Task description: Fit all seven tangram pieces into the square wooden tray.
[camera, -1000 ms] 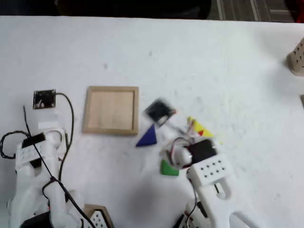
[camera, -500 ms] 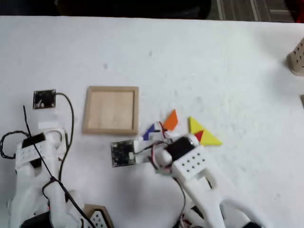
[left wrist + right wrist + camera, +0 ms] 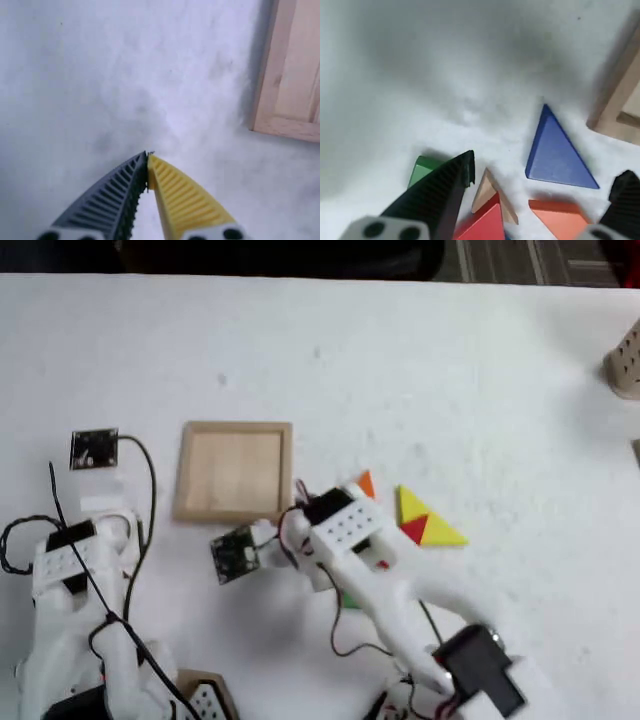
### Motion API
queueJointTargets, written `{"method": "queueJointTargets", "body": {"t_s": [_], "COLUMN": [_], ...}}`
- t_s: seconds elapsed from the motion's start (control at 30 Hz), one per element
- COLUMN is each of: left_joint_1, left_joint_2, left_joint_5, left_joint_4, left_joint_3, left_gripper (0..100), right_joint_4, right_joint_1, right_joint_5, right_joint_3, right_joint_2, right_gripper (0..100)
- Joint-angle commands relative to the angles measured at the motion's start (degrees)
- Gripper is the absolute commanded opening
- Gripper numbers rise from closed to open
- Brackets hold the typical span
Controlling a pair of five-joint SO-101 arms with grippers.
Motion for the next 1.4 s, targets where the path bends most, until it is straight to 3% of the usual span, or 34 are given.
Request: {"method": "queueJointTargets", "body": {"t_s": [0.0,0.33,0.4,0.57,0.73,1.0,1.13,1.37], "left_joint_1": [-0.31,-0.31,-0.31,-0.31,-0.31,-0.31,-0.31,-0.31], "left_joint_2": [-1.98,-1.98,-1.98,-1.98,-1.98,-1.89,-1.80,-1.80], "left_joint_5": [-0.53,-0.53,-0.53,-0.53,-0.53,-0.53,-0.53,-0.53], "left_joint_4": [-1.32,-1.32,-1.32,-1.32,-1.32,-1.32,-1.41,-1.49], "left_joint_3": [0.00,0.00,0.00,0.00,0.00,0.00,0.00,0.00], "left_gripper": [2,2,2,2,2,2,2,2], "right_joint_4": [-1.98,-10.95,-11.56,-11.12,-10.86,-10.24,-10.15,0.66], "right_joint_1": [2.07,5.85,6.11,6.11,6.11,5.85,6.20,6.20], "right_joint_5": [2.64,2.55,2.64,2.64,1.58,-11.52,-22.68,-37.19], "right_joint_3": [-2.55,-2.64,-2.90,-4.48,-4.22,-4.66,-6.59,-15.21], "right_joint_2": [1.63,8.84,9.45,9.98,9.98,7.43,5.41,2.68], "right_gripper": [40.8,40.3,35.7,12.5,6.7,6.5,6.3,6.3]}}
